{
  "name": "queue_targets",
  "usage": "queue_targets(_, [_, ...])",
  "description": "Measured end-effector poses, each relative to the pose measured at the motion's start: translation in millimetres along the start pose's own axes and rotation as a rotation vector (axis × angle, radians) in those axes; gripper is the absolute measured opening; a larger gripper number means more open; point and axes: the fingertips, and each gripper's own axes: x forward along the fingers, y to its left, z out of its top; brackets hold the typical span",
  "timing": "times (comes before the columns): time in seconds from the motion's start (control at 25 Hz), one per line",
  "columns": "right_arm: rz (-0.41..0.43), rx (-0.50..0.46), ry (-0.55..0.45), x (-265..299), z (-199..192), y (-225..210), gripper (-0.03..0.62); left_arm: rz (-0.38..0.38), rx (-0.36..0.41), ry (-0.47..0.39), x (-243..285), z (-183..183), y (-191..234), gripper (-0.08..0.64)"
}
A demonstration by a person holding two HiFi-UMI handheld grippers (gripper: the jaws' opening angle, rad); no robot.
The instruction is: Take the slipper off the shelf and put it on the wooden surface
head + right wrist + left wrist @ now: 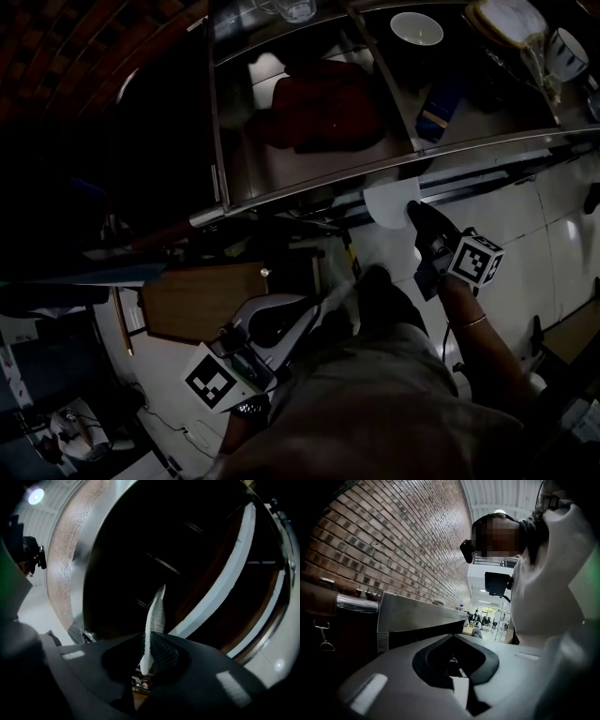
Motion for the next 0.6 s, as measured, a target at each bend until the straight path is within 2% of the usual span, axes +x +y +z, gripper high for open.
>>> queue_targets(0.16, [-0.004,-0.015,-0.048,-21.5,3.6,19.9,0.032,-0.033,0.013,-0.023,-15.0,2.0,-8.7,-0.003])
queue_targets(0.32, [0.015,-0.041,-0.114,-50.3,-7.0,60.5,0.032,-0.081,0.032,-0.041,-41.3,-2.0,-18.3,-0.003])
queue_targets(0.44, [0.005,-0.074,-0.158,-70.3,-30.6,94.8,0.032,-0.117,0.021,-0.061,-74.9,-8.7,-24.0,-0.003])
queue_targets(0.6, [-0.042,-0.093,-0.207,-90.0,-87.1,136.3,0.032,-0.148,0.03,-0.082,-145.4,-27.5,-28.9,-0.003])
